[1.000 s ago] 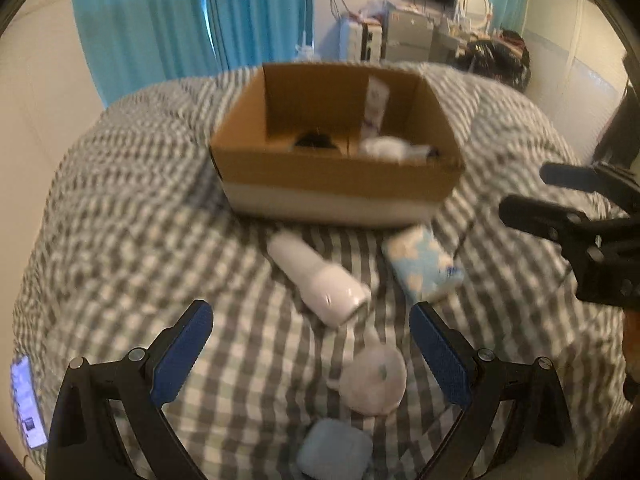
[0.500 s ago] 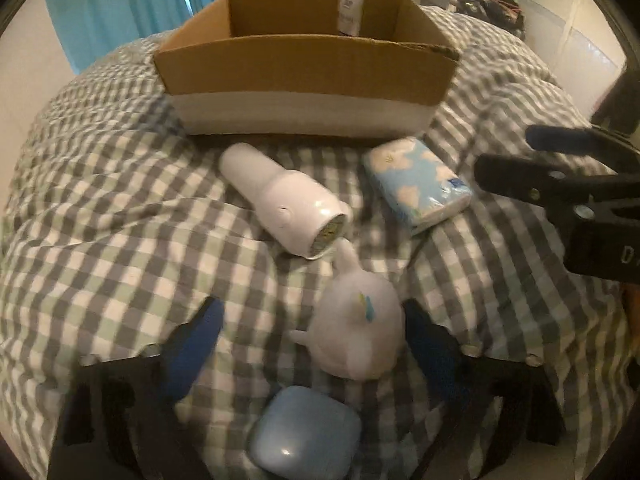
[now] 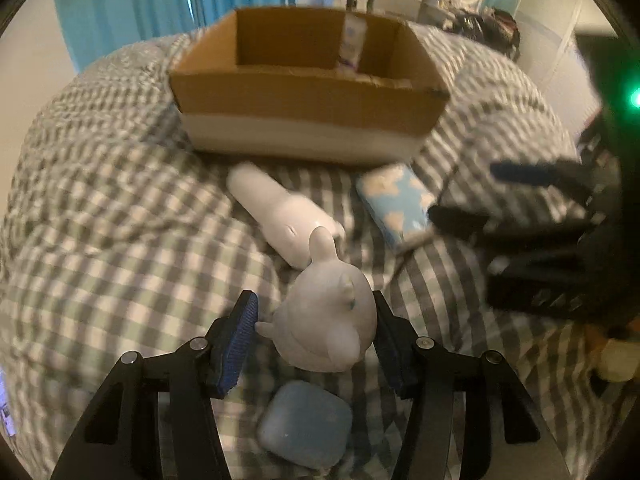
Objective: Organize objects
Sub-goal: 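Grasp the white plush toy with the left tool, then grasp the blue floral tissue pack with the right tool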
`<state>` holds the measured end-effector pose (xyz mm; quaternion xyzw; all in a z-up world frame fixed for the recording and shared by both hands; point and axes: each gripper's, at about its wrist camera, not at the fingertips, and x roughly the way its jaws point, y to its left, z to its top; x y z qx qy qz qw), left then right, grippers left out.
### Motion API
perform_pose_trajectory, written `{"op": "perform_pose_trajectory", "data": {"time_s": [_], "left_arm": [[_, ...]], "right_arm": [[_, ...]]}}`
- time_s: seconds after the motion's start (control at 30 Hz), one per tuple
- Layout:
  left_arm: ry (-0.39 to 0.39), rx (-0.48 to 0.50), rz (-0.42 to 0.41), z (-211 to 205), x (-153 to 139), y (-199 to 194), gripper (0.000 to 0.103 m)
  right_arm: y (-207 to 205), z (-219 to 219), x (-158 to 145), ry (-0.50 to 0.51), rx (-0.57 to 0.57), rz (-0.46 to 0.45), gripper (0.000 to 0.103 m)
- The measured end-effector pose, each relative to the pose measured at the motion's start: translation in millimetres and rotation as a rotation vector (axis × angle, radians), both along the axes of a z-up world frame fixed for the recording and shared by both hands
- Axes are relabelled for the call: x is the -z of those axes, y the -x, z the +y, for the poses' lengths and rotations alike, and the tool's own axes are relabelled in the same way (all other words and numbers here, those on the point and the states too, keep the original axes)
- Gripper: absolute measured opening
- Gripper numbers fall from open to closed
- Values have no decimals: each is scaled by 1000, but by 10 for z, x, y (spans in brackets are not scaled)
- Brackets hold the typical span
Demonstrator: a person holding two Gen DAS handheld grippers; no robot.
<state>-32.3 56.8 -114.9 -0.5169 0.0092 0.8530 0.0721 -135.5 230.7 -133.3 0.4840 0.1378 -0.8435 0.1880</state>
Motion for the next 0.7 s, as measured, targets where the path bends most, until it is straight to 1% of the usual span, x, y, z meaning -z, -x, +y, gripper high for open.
{"op": "perform_pose_trajectory", "data": {"time_s": [0.07, 0.17, 0.3, 0.4, 0.47, 0.5, 0.57, 0.6, 0.63, 0.7], "left_arm": [[3, -14, 30, -79, -80, 22, 57], [35, -36, 66, -185, -163, 151, 57], [50, -65, 65, -293, -121, 312, 57], [69, -65, 74, -291, -93, 337, 57], [63, -62, 73, -283, -64, 359, 57], [60, -61, 73, -290, -53, 366, 57], [63, -55, 73, -297, -36, 378, 57], [63, -52, 74, -294, -29, 372, 57], [62, -47, 74, -297, -27, 376, 57], [55, -40, 77, -300, -32, 363, 57]], "right_arm": [[26, -57, 38, -9, -10, -8, 84], [84, -162, 124, -27, -21, -28, 84], [210, -290, 265, -50, -26, -73, 84], [286, -367, 340, -66, -30, -88, 84], [329, -428, 393, -79, -35, -95, 78], [355, -465, 434, -90, -36, -101, 73], [393, -525, 529, -120, -40, -121, 68], [400, -544, 565, -133, -41, -126, 62], [396, -565, 602, -156, -41, -125, 61], [370, -577, 591, -166, -41, -107, 59]]}}
